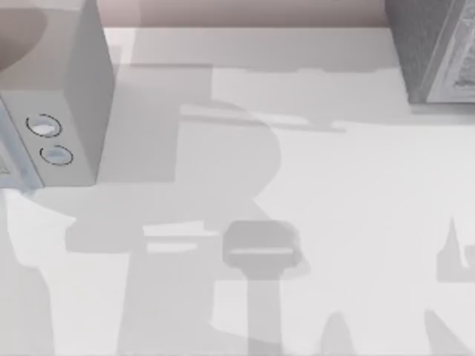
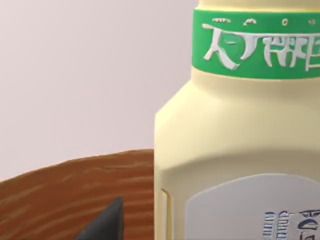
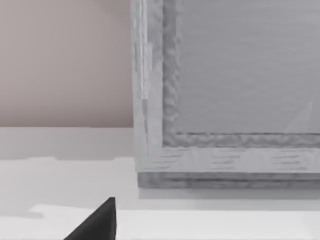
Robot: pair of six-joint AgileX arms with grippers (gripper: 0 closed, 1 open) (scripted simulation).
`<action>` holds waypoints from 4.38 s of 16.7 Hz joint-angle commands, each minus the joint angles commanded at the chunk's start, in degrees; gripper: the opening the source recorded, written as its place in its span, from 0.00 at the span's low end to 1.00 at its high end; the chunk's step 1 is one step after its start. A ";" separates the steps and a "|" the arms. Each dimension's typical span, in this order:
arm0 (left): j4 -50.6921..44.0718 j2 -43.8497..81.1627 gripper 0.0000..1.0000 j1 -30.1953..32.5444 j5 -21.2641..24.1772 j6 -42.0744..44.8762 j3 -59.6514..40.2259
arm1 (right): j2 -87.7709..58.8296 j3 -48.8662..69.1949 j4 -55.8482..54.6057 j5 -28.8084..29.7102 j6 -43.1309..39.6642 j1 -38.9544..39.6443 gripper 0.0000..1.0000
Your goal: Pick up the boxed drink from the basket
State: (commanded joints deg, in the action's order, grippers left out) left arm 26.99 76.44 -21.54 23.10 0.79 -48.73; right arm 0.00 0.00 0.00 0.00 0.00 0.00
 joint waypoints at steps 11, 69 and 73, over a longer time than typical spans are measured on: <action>0.53 4.06 1.00 1.33 -1.26 -0.01 -3.50 | 0.00 0.00 0.00 0.00 0.00 0.00 1.00; -32.88 10.90 0.00 3.99 -4.01 0.09 -45.04 | 0.00 0.00 0.00 0.00 0.00 0.00 1.00; -32.44 2.88 0.00 6.09 -6.18 -0.35 -36.82 | 0.00 0.00 0.00 0.00 0.00 0.00 1.00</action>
State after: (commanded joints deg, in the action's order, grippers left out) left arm -5.46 79.32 -15.44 16.92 0.44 -85.55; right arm 0.00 0.00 0.00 0.00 0.00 0.00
